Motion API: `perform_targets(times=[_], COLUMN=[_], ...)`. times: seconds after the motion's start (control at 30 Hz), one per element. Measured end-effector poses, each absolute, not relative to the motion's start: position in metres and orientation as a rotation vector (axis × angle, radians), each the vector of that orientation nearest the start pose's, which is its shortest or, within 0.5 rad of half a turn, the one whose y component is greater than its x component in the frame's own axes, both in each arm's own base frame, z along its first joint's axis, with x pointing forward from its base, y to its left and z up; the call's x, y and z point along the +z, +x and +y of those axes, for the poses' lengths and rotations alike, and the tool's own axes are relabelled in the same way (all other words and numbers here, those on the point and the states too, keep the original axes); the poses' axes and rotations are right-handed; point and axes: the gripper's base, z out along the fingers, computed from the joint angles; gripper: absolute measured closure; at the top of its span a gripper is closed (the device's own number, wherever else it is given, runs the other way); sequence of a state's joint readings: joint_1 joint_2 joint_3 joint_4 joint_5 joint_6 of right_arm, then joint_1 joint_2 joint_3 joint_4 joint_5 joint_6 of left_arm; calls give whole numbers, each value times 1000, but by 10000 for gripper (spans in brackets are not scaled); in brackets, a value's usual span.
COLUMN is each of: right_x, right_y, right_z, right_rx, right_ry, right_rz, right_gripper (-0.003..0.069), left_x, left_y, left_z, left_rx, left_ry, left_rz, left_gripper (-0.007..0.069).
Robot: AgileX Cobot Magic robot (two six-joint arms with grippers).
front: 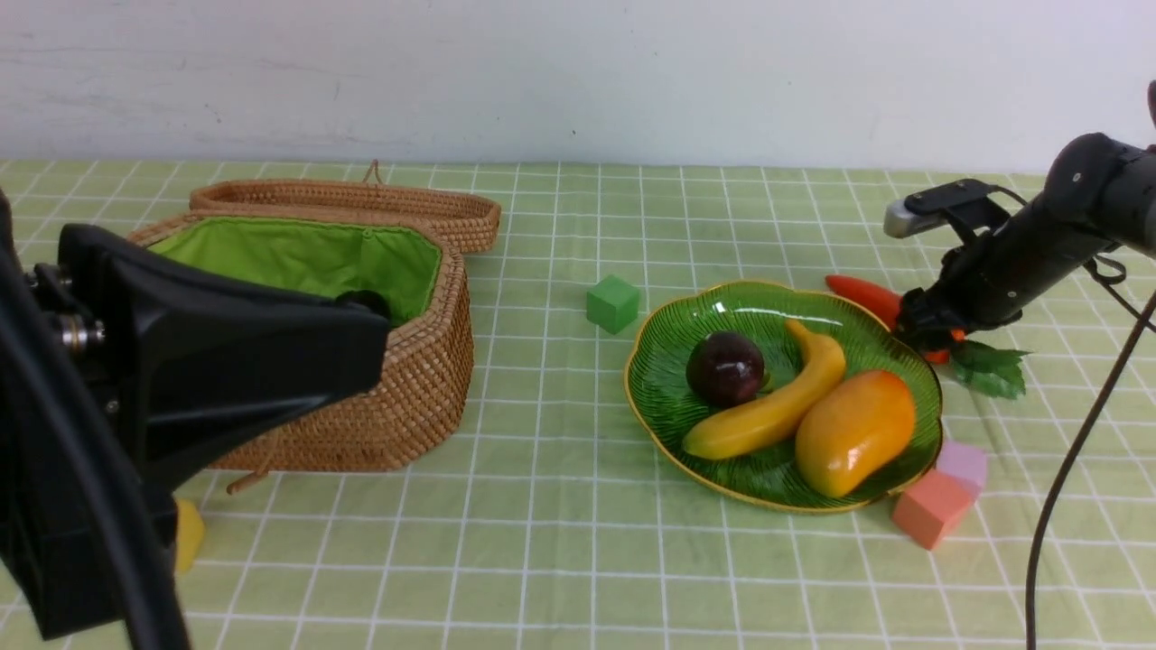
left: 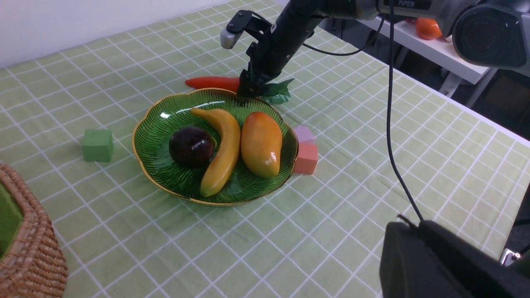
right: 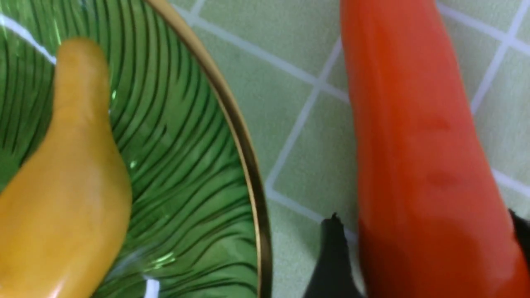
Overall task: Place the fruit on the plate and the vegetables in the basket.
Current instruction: Use the right arm to grab a carrot and put it into the left basket
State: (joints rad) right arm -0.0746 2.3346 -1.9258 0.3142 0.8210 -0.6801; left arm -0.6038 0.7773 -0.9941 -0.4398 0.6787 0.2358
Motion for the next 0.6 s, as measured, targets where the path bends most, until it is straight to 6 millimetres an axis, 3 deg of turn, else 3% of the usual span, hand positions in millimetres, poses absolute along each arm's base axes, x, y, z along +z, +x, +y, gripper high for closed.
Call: perform_targets(times=[0.1,0.43,0.6], right_x=[162,169,218], right_y=[508,502,487], right_z=[-18,-26,-30], right_rx=[122,139,164], right_ry=[-577,-529,-372], right_rz=[2574,2625,2632], right_gripper=[255,258,258], left_x=[416,415,415], left_y=[103,102,102], left_z=[-100,-100,-100], left_rx=[-739,-739,-739], left_ry=[656,669,669], left_rz=[1844,1860,1860], left_gripper=[606,605,605])
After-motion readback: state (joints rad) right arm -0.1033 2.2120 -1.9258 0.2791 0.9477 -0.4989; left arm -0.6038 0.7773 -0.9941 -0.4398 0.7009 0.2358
